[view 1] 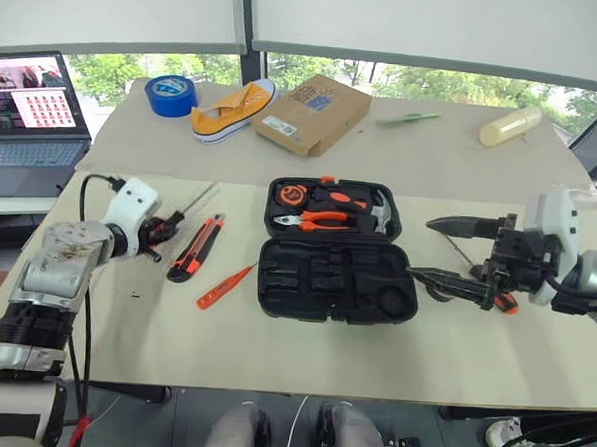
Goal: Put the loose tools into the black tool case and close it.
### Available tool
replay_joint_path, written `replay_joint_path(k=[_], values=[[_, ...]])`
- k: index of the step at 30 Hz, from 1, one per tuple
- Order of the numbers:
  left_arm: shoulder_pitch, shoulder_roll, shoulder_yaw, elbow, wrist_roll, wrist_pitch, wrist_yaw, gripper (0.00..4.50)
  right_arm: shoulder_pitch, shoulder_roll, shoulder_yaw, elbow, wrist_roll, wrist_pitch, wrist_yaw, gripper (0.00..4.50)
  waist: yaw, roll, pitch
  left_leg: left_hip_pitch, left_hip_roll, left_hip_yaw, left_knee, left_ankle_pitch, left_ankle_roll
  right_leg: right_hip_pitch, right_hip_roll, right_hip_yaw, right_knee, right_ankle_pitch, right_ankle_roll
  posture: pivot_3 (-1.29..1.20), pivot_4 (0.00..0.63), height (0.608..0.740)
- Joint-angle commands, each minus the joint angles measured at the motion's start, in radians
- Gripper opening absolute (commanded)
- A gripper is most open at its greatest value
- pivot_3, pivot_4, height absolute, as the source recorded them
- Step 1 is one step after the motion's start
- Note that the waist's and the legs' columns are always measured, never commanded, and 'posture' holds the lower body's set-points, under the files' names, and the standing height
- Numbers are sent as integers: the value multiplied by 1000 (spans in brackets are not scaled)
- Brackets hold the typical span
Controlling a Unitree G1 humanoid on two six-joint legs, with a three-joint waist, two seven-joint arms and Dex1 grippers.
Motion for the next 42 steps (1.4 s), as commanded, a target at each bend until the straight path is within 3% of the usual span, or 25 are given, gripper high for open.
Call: replay_joint_path(k=[1,7,12,16,27,42], values=[[-111,11,-22,-54,-16,-178,-180,857,45,-31,-72,-13,10,31,-9,4500,7,0,0,-2,0,-1,2,0,0,0,0,-2,0,0,0,0,150,731],[-235,-80,-241,-61,54,-275,-438,857,175,-38,-159,-37,-28,18,-25,4500,17,0,0,-2,-6,2,2,1,4,1,2,-5,-1,1,4,0,150,731],[-324,-251,-351,32,163,-251,-381,857,265,-7,-221,-101,-22,29,-57,4500,17,-1,0,-2,-6,1,4,2,5,2,4,-4,0,1,5,0,150,731],[-307,-296,-430,25,246,-289,-388,857,342,40,-273,-146,-5,53,-98,4500,12,-1,0,-2,-6,1,4,2,5,2,4,-3,0,1,5,0,150,731],[-291,-351,-457,101,351,-330,-325,857,363,63,-291,-154,-5,40,-143,4500,18,-1,0,-2,-5,-1,5,1,8,2,2,-1,1,1,4,0,150,731],[-285,-393,-460,122,373,-344,-350,857,347,70,-269,-152,-10,31,-174,4500,17,-1,0,-3,-6,-2,9,-1,11,4,1,-1,1,3,6,0,150,731]])
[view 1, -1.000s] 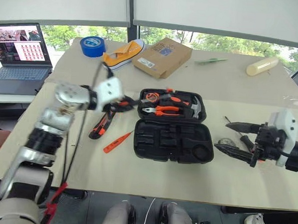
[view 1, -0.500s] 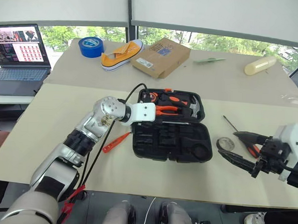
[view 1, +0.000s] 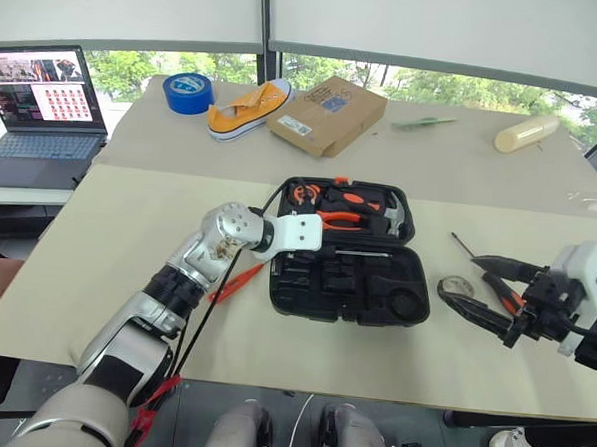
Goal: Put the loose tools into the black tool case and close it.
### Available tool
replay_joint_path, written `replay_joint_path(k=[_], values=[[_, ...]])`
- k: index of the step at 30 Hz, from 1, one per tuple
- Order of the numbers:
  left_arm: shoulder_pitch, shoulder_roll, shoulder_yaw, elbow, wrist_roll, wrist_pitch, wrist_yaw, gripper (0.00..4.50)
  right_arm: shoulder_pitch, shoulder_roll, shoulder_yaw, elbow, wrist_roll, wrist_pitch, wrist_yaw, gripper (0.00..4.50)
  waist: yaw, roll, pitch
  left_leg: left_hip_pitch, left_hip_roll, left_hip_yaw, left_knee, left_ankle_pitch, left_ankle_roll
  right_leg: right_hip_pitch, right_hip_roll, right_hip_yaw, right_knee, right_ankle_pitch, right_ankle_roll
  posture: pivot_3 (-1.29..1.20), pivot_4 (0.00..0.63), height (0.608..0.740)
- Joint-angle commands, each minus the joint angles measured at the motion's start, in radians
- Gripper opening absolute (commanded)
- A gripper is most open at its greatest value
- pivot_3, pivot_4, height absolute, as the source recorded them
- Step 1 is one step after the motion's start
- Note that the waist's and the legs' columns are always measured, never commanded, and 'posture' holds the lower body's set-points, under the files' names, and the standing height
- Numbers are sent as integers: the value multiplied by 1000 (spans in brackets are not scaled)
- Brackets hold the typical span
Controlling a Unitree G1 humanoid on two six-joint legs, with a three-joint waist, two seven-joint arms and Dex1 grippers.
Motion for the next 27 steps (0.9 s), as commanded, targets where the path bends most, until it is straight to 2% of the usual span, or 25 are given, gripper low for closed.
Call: replay_joint_path(k=[1,2,4,7,10,12,14,15,16,23,26,27], values=[[-22,-8,2,19,17,-7,7,857,-10,3,-21,-15,7,-13,-9,4500,0,0,0,0,0,0,0,0,0,0,0,0,0,0,0,0,150,731],[-24,-12,4,23,17,-6,5,857,-11,4,-21,-15,7,-13,-10,4500,0,0,0,0,0,0,0,0,0,0,0,0,0,0,0,0,150,731],[-32,-19,14,17,4,2,-5,1864,-11,5,-20,-17,9,-13,-11,4500,2,0,0,0,0,0,0,0,0,1,0,0,0,0,0,0,150,731],[-48,-26,45,-33,-34,49,-34,2791,-4,8,-21,-25,13,-10,-10,4500,4,0,0,0,0,-1,1,0,1,3,-1,0,0,0,0,0,150,731],[-58,-21,59,-80,-56,69,-50,3963,5,11,-26,-30,17,-9,-8,4500,1,0,0,0,0,-2,2,-1,2,3,-1,0,-1,0,1,0,150,731],[-55,-20,60,-93,-61,78,-59,4436,6,13,-27,-30,18,-9,-7,4500,0,0,0,0,0,-2,2,-1,2,3,-1,0,-1,0,1,0,150,731],[-54,-27,58,-90,-60,84,-58,4436,6,14,-27,-29,18,-10,-7,4500,0,0,0,0,0,-2,2,-1,1,3,-1,0,-1,0,1,0,150,731],[-55,-30,56,-87,-59,86,-57,4036,5,14,-27,-29,18,-10,-7,4500,0,0,0,0,0,-2,2,-1,1,3,-1,0,-1,0,1,0,150,731],[-56,-33,51,-71,-53,78,-53,3900,3,14,-25,-27,18,-10,-8,4500,0,0,0,1,0,-2,2,-1,1,3,-1,0,-1,0,1,0,150,731],[-74,-67,36,28,-17,44,-16,1124,-10,10,-21,-17,16,-10,-10,4500,0,0,0,0,0,-2,2,-1,2,3,0,0,-1,0,1,0,150,731],[-70,-84,25,48,-6,33,-14,93,-10,11,-21,-14,13,-11,-9,4500,2,0,0,0,0,-2,2,-1,2,3,0,0,-1,0,1,0,150,731],[-69,-87,12,61,8,27,-12,14,-12,12,-19,-12,11,-12,-11,4500,3,0,0,0,0,-2,2,-1,2,3,-1,0,-1,0,1,0,150,731]])
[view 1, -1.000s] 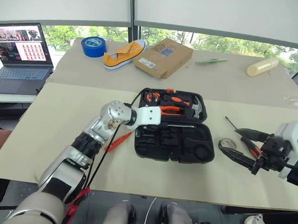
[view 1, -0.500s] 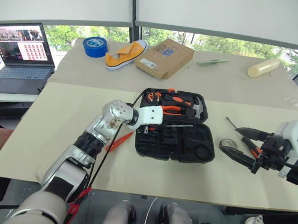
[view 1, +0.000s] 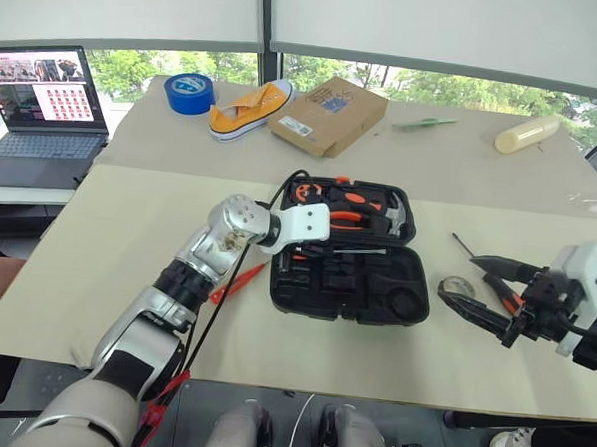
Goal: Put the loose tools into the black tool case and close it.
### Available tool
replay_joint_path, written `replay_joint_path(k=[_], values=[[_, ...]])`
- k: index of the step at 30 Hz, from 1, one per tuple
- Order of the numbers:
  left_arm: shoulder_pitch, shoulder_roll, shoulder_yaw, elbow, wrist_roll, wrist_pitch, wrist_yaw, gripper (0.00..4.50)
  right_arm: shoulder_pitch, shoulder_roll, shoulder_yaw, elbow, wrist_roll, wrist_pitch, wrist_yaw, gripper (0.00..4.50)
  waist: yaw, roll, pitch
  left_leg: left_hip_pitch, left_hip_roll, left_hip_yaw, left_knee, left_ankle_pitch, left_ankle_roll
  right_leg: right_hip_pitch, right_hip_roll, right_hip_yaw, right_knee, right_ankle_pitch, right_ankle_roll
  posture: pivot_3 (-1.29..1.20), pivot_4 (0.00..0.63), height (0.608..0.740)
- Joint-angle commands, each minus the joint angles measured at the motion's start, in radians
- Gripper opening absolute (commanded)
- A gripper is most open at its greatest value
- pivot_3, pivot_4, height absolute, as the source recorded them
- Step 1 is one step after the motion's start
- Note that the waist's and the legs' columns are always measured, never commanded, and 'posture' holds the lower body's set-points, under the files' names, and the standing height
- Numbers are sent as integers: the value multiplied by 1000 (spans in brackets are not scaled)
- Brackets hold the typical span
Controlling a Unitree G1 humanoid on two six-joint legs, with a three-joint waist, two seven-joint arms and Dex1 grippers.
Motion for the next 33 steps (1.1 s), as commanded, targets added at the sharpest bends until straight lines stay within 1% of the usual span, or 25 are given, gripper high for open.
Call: replay_joint_path(k=[1,7,12,16,17,18,20,22,23,24,26,27,28,30,33], values=[[-22,-17,-45,29,46,-46,12,14,-10,1,-20,-8,7,-13,-8,4500,1,0,0,0,0,0,0,0,0,0,0,0,0,0,0,0,150,731],[-11,-16,-90,109,114,-153,42,14,-18,6,-11,7,-1,-18,-14,4500,2,0,-1,4,0,-1,0,-1,1,5,-1,0,-1,0,0,0,150,731],[-23,-17,-74,146,113,-178,52,14,-12,11,-10,13,-18,-27,-24,4500,2,0,-2,6,0,-1,0,-2,3,7,-7,0,-2,0,1,0,150,731],[-33,4,112,35,-93,88,-18,14,36,28,-80,36,-48,-24,-56,4500,-1,0,-2,4,0,-1,0,-2,3,6,-8,-1,-2,0,1,0,150,731],[-23,33,151,-15,-151,151,-61,518,55,33,-111,48,-44,-11,-59,4500,-3,0,-2,3,0,-1,0,-2,3,5,-8,-1,-2,1,1,0,150,731],[-6,71,189,-77,-212,215,-113,718,80,37,-145,61,-41,-3,-55,4500,-6,0,-2,2,0,-1,0,-2,3,3,-7,-1,-1,1,1,0,150,731],[51,166,266,-222,-340,329,-215,1434,141,43,-216,97,-40,-1,-30,4500,-13,0,-2,1,0,0,0,-1,2,0,-6,-1,0,0,1,0,150,731],[108,258,326,-351,-440,442,-273,2298,197,37,-267,149,-57,-21,6,4500,-22,1,-2,1,1,0,-1,-1,1,0,-1,-1,-1,0,2,0,150,731],[135,298,348,-403,-476,489,-286,2695,220,30,-280,178,-73,-39,23,4500,-24,1,-2,1,1,0,-2,-1,1,1,0,-1,-1,-1,2,0,150,731],[156,330,364,-447,-505,528,-290,2992,235,22,-285,209,-89,-60,39,4500,-26,1,-2,2,1,-1,-2,-1,1,3,0,-1,-2,-1,2,0,150,731],[222,404,407,-556,-581,607,-312,3663,222,-6,-261,299,-126,-93,58,4500,-26,1,-2,6,0,-1,-1,-1,1,8,-1,-1,-3,-2,4,0,150,731],[249,431,422,-601,-613,635,-318,4173,208,-20,-246,338,-142,-108,67,4500,-28,2,-2,8,0,-1,-1,-1,1,9,-1,1,-4,-5,9,0,150,731],[273,453,436,-643,-645,660,-321,4416,195,-33,-229,375,-156,-125,78,4500,-28,2,-1,8,0,0,-1,-2,1,9,-2,3,-4,-6,11,0,150,731],[320,489,467,-720,-721,714,-324,4416,146,-63,-174,454,-182,-156,104,4500,-30,2,-1,9,0,0,-1,-2,0,9,-6,4,-4,-6,12,0,150,731],[362,520,499,-799,-804,767,-304,4416,46,-98,-74,574,-225,-199,139,4500,-30,3,-1,10,0,0,-2,-3,-1,9,-7,6,-2,-6,11,0,150,731]])
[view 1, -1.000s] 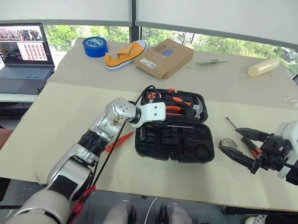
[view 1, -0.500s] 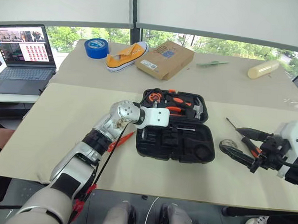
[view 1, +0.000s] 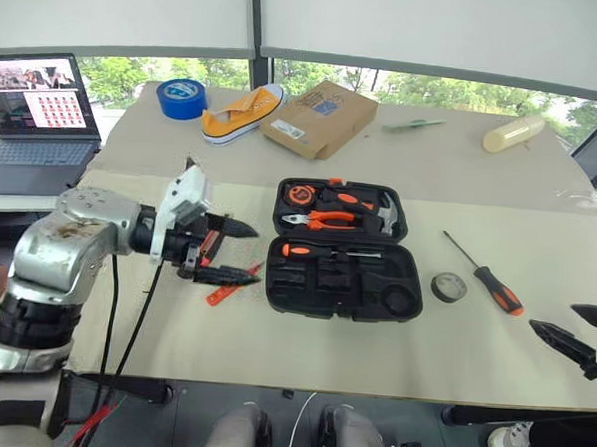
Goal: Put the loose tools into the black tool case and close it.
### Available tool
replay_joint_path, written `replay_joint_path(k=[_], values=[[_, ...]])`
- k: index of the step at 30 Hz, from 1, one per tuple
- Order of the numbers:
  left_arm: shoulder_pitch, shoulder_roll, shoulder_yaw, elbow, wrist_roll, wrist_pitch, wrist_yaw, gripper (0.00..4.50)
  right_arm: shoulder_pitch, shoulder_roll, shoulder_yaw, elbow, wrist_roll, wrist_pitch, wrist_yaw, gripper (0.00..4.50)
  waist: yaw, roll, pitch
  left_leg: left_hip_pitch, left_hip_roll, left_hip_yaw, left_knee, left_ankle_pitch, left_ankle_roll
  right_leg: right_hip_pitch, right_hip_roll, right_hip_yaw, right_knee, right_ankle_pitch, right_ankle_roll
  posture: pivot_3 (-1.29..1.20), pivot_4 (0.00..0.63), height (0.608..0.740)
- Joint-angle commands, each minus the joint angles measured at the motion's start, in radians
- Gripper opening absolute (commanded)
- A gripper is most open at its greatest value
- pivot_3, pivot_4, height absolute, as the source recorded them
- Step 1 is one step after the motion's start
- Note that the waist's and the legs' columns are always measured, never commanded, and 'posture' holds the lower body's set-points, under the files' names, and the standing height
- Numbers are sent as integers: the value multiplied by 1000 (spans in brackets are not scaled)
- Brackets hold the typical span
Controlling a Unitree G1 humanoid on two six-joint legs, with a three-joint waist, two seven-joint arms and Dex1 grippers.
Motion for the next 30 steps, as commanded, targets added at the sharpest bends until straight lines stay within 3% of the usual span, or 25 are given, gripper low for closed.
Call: replay_joint_path(k=[1,12,16,23,30], values=[[24,34,57,-113,-108,61,26,4416,-122,-46,114,137,-60,-76,40,4500,-1,1,0,0,0,0,0,1,0,0,0,0,1,0,-1,0,150,731],[55,60,52,-182,-147,43,157,4416,-517,23,420,601,-228,-221,49,4500,-1,3,1,1,1,2,0,3,-1,-1,5,2,1,3,-9,0,150,731],[54,73,36,-180,-147,24,168,4500,-567,43,420,684,-234,-272,44,3516,-5,3,1,2,1,3,0,3,-1,0,6,3,1,3,-9,0,150,731],[48,93,32,-158,-148,8,176,4500,-524,20,345,597,-160,-268,81,1094,-4,4,1,2,1,3,-1,3,-2,-1,5,4,1,3,-9,0,150,731],[17,88,-28,-98,-105,-52,155,4500,-610,-8,395,204,7,-116,237,1032,-16,12,5,3,2,5,-2,3,-2,-2,5,7,2,3,-9,0,150,731]])
